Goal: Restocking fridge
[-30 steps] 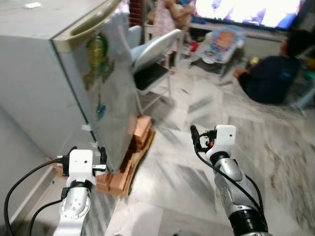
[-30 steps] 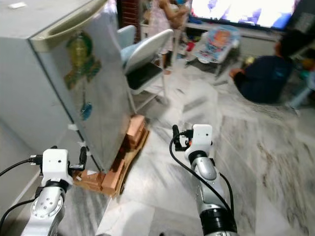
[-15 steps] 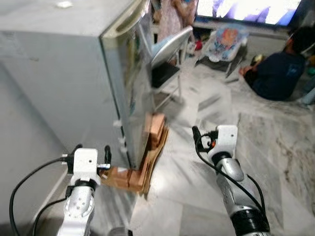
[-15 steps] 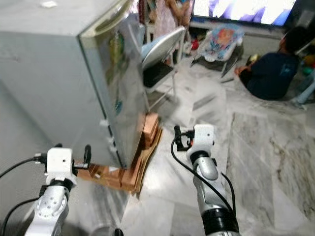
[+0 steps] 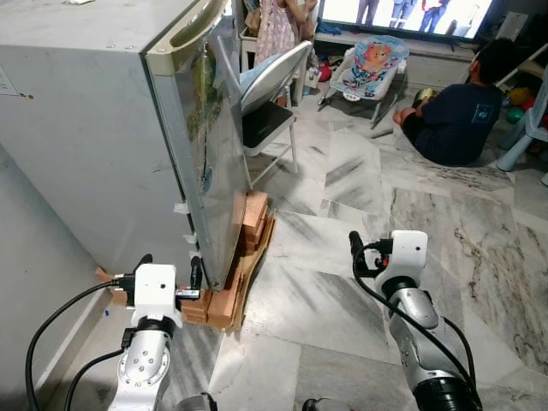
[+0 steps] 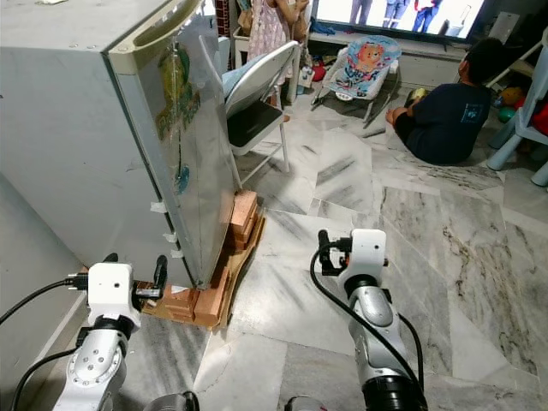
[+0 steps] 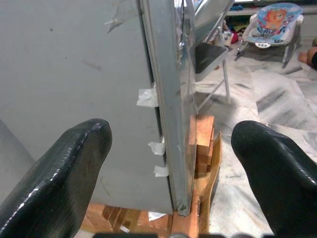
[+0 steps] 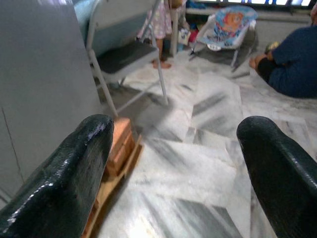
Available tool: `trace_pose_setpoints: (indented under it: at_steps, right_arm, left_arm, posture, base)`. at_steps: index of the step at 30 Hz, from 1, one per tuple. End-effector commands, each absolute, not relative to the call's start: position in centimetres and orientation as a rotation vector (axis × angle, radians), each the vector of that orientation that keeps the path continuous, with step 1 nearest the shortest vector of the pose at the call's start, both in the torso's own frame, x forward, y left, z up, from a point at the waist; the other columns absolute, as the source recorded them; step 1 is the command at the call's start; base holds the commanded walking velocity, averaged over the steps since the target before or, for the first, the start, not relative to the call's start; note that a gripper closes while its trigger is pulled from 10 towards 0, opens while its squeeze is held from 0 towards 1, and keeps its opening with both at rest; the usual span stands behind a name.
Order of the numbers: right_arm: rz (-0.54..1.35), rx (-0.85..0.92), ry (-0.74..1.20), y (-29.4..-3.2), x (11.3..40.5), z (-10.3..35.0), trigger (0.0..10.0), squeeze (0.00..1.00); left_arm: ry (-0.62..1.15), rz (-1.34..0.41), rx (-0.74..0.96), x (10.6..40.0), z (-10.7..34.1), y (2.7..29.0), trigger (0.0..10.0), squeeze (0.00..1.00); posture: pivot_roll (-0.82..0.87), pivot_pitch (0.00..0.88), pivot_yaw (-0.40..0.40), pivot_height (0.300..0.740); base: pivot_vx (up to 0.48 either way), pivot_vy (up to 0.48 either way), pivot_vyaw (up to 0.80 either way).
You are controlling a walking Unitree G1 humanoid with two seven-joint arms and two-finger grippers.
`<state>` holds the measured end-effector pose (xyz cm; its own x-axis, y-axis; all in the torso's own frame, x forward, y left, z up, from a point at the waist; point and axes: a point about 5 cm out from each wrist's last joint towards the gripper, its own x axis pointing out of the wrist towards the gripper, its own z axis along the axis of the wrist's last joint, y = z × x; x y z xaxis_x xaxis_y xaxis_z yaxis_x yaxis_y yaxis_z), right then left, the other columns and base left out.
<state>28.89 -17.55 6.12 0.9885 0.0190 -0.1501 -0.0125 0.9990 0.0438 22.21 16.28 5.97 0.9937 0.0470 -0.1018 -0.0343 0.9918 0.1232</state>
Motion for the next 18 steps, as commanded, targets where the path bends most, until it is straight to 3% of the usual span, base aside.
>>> trace_pose_setpoints:
  at_steps: [1,4,8,18]
  right_arm:
    - [0.013,0.043,0.136,-17.5,29.13,6.52,10.0,0.0]
    - [0.018,0.04,0.126,-17.43,29.22,6.66,10.0,0.0]
    - [0.019,0.034,0.122,-17.51,29.35,6.8,10.0,0.0]
    - [0.02,0.03,0.115,-17.55,29.56,6.97,10.0,0.0]
  left_arm:
    - [0.085,0.025,0.127,22.48,6.39,16.29,10.0,0.0]
    - [0.081,0.026,0.127,22.71,6.5,16.53,10.0,0.0]
    - [0.083,0.03,0.127,22.92,6.48,16.64,10.0,0.0]
    - [0.095,0.043,0.117,23.24,6.42,16.55,10.0,0.0]
  posture:
    - [-0.01,0.043,-0.018,0.74]
    - [-0.02,0.039,-0.005,0.74]
    - [-0.03,0.038,-0.005,0.74]
    - [-0.03,0.045,-0.005,0.74]
  base:
    - [0.345,0.0,-0.8]
    - [0.393,0.0,-0.62]
    - [0.394,0.0,0.0]
    - [0.333,0.341,0.0]
